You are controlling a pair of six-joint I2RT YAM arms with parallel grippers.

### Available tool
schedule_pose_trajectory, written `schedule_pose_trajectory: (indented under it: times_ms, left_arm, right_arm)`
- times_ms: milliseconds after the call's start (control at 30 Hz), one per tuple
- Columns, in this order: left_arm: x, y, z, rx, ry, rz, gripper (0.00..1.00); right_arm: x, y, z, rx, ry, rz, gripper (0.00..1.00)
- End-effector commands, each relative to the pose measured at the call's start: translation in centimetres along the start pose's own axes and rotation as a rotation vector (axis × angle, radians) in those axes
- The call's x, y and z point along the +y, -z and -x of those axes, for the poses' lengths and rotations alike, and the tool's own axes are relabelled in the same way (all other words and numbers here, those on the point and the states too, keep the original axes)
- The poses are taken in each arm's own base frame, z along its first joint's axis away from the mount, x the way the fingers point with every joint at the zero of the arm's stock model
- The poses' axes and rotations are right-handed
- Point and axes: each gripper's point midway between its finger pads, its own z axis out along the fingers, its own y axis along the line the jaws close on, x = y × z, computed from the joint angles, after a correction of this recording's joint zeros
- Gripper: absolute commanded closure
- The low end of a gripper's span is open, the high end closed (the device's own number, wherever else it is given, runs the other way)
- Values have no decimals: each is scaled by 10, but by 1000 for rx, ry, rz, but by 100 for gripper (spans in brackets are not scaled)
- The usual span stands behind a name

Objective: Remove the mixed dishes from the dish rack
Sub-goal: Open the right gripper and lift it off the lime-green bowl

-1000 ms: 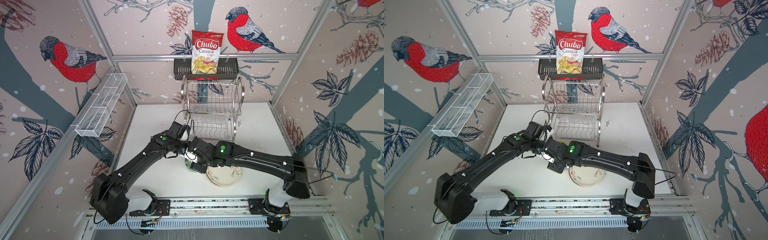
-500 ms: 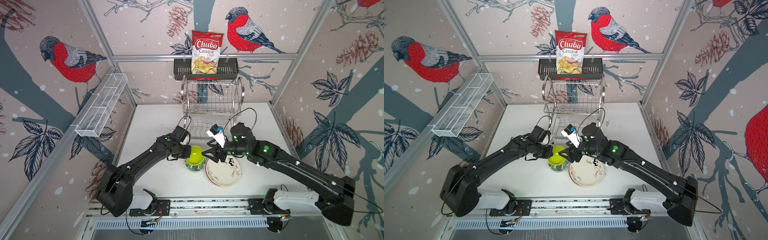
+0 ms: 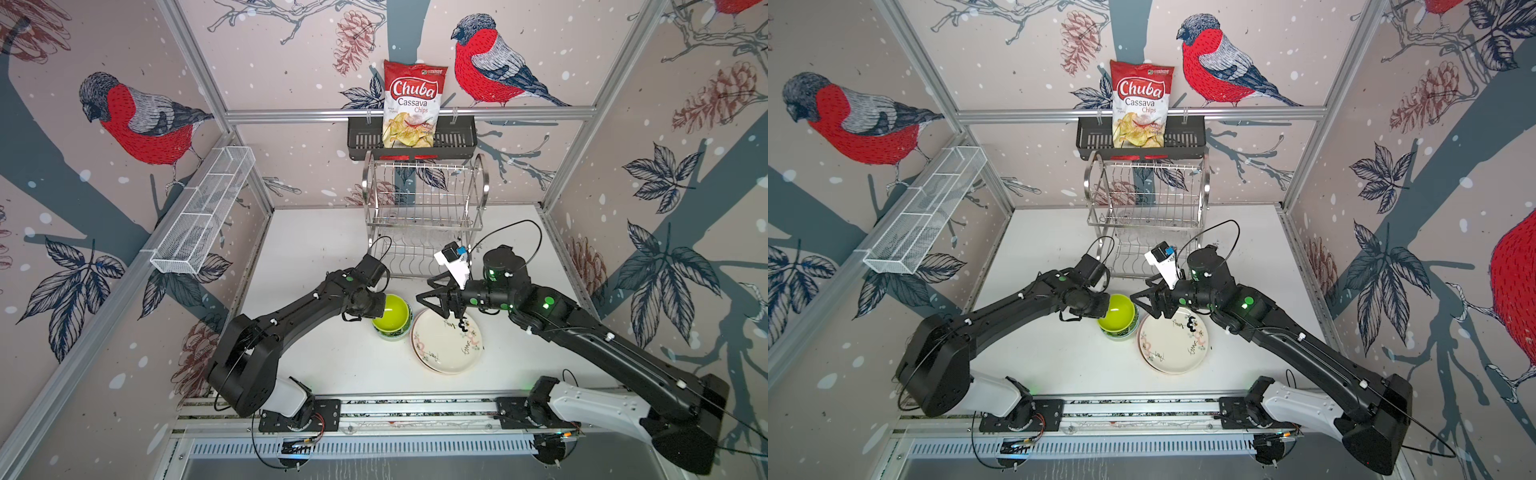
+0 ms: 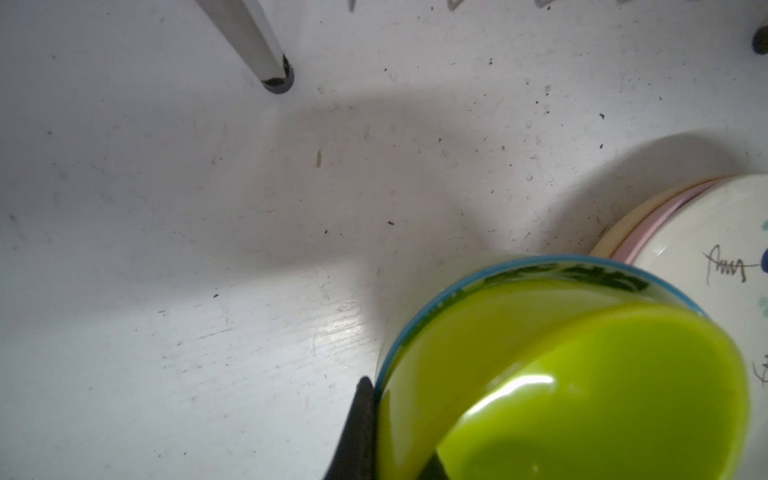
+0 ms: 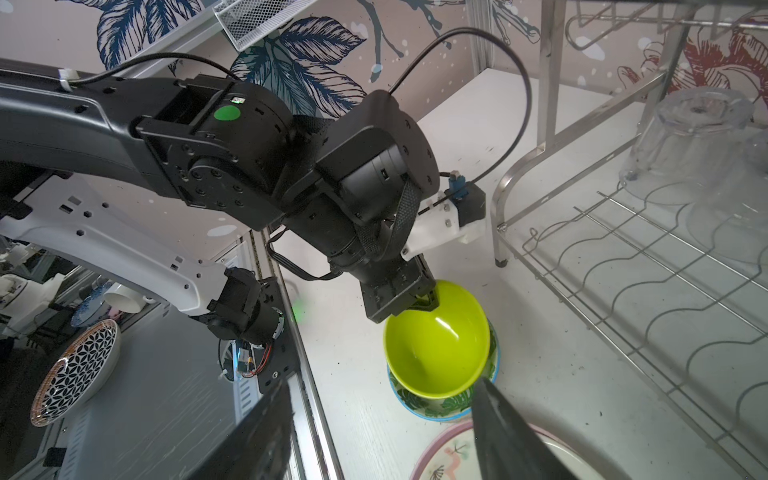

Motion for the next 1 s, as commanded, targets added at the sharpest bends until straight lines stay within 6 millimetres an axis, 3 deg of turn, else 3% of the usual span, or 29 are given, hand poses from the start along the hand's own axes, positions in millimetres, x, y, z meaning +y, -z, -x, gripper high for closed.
schedule_pose_trajectory:
  times_ms: [0, 300, 567, 733, 967]
  left_arm:
    - [-15, 3, 5, -12, -11, -16, 100]
    - [-20, -7, 0, 23, -17, -12, 72]
    - [-24, 4, 7, 2, -21, -21, 53]
    - [-25, 25, 14, -35, -19, -16, 39]
    - [-12, 75, 45, -227, 14, 58, 37]
  right_arm:
    - [3, 0, 8, -33, 1, 27, 31]
    - [-2, 1, 1, -30, -21, 12, 31]
    - [-6, 2, -4, -24, -36, -3, 31]
    - [-16, -1, -14, -8, -64, -36, 30]
    - [-55, 5, -20, -29, -126, -231, 22]
